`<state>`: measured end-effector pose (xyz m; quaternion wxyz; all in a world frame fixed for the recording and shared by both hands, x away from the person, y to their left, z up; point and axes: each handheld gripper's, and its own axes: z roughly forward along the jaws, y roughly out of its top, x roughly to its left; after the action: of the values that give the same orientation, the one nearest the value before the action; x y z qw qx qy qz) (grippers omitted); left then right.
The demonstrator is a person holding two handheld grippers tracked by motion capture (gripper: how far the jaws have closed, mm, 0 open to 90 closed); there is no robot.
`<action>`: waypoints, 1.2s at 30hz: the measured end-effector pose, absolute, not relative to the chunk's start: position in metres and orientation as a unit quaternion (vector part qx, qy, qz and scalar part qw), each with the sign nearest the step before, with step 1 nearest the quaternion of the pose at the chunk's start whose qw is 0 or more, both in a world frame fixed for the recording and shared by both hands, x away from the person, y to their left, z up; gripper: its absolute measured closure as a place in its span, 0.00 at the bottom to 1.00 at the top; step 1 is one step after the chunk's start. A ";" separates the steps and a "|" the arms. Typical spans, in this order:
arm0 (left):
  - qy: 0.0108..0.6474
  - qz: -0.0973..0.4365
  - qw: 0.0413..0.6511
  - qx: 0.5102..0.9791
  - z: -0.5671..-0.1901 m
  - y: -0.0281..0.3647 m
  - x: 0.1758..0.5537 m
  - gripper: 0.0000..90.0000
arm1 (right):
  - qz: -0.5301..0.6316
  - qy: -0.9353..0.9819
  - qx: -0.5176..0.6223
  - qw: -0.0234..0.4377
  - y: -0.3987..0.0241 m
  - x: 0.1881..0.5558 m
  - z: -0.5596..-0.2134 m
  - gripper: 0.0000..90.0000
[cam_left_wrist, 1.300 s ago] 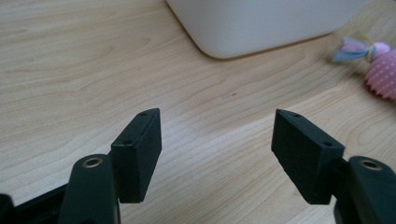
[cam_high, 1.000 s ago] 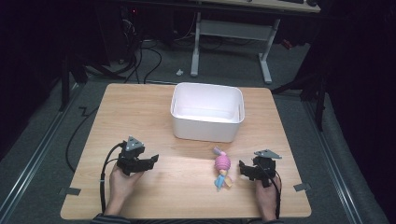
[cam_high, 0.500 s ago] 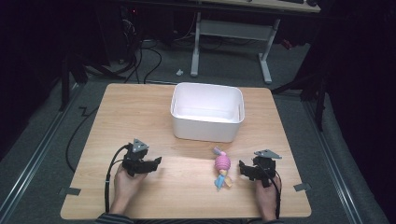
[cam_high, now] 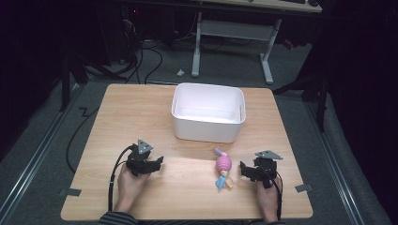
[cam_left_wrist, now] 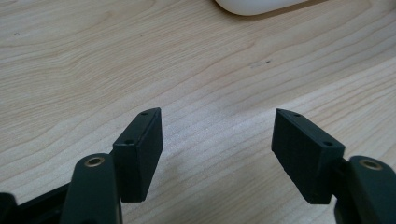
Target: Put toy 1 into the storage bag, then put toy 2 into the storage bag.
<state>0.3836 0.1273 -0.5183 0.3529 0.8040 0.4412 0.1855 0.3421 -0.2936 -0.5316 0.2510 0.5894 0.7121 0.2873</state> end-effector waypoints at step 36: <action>0.455 0.198 0.356 0.792 -0.535 0.125 0.395 0.36 | 0.301 0.742 0.552 0.233 -0.293 0.340 -0.531 0.16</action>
<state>0.3947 0.1248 -0.5352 0.3558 0.7917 0.4552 0.1983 0.3405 -0.2929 -0.5314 0.2330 0.5523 0.7418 0.3007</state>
